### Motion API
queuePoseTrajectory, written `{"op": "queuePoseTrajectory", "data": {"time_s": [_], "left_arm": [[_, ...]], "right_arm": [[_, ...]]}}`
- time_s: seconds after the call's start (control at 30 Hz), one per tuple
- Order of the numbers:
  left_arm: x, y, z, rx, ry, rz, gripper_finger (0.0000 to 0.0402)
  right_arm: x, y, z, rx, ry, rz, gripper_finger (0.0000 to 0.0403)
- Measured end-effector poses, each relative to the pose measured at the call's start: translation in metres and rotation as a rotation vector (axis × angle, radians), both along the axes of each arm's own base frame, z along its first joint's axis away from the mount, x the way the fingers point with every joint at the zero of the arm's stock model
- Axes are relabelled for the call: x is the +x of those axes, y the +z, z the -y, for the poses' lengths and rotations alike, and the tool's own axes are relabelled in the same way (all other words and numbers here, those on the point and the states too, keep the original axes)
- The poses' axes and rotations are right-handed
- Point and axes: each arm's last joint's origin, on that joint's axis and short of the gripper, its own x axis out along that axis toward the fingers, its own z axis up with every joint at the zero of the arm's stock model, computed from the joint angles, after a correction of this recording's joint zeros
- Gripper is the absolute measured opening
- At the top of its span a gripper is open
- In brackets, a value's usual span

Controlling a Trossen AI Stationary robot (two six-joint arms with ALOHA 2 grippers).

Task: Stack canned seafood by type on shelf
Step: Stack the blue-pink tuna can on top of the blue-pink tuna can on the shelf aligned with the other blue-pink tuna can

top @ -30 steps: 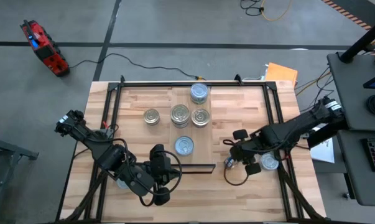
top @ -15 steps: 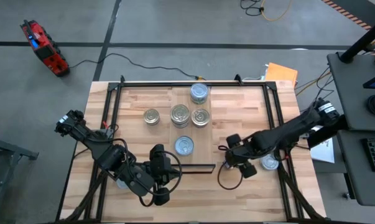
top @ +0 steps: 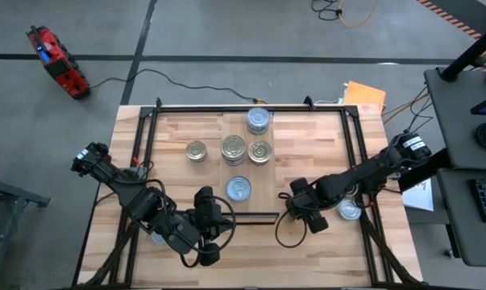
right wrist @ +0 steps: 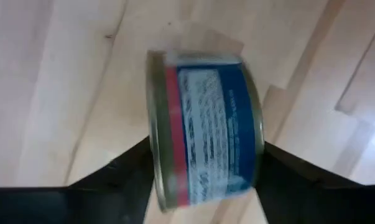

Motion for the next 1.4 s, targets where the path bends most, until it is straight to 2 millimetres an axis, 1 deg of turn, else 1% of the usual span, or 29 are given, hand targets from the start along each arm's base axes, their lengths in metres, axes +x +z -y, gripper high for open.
{"op": "queuePoseTrajectory", "data": {"time_s": [0.07, 0.1, 0.2, 0.3, 0.43, 0.6, 0.77, 0.9, 1.03, 1.13, 1.23, 1.4], "left_arm": [[0.000, 0.000, 0.000, 0.004, -0.003, 0.000, 0.0000], [0.000, 0.000, 0.000, 0.006, -0.004, 0.000, 0.0000], [0.000, 0.000, 0.000, 0.011, -0.003, 0.001, 0.0000], [0.000, 0.000, -0.001, 0.033, 0.025, 0.015, 0.0000], [0.000, 0.001, -0.002, 0.062, 0.042, 0.025, 0.0000], [-0.001, 0.002, -0.005, 0.113, 0.046, 0.027, 0.0000], [-0.012, 0.018, -0.017, 0.164, 0.014, 0.055, 0.0000], [-0.019, 0.027, -0.033, 0.240, -0.002, 0.050, 0.0000], [-0.024, 0.034, -0.054, 0.320, 0.004, 0.022, 0.0000], [-0.026, 0.034, -0.069, 0.370, 0.018, -0.025, 0.0000], [-0.034, 0.038, -0.085, 0.406, 0.036, -0.064, 0.0000], [-0.047, 0.048, -0.109, 0.471, 0.050, -0.086, 0.0000]], "right_arm": [[0.000, 0.000, 0.000, 0.022, -0.016, -0.011, 0.0192], [-0.001, 0.000, 0.000, 0.031, -0.030, -0.018, 0.0181], [-0.003, 0.003, 0.000, 0.069, -0.091, -0.049, 0.0181], [-0.007, 0.016, 0.001, 0.115, -0.182, -0.069, 0.0181], [-0.016, 0.047, 0.005, 0.145, -0.332, -0.073, 0.0181], [-0.025, 0.094, 0.011, 0.272, -0.502, 0.056, 0.0181], [-0.037, 0.134, 0.027, 0.411, -0.668, 0.241, 0.0182], [-0.036, 0.157, 0.048, 0.595, -0.817, 0.448, 0.0181], [-0.028, 0.167, 0.076, 0.728, -0.993, 0.599, 0.0181], [-0.022, 0.169, 0.100, 0.829, -1.117, 0.646, 0.0182], [-0.014, 0.167, 0.122, 0.954, -1.179, 0.666, 0.0182], [-0.001, 0.153, 0.154, 1.124, -1.252, 0.659, 0.0181]]}}
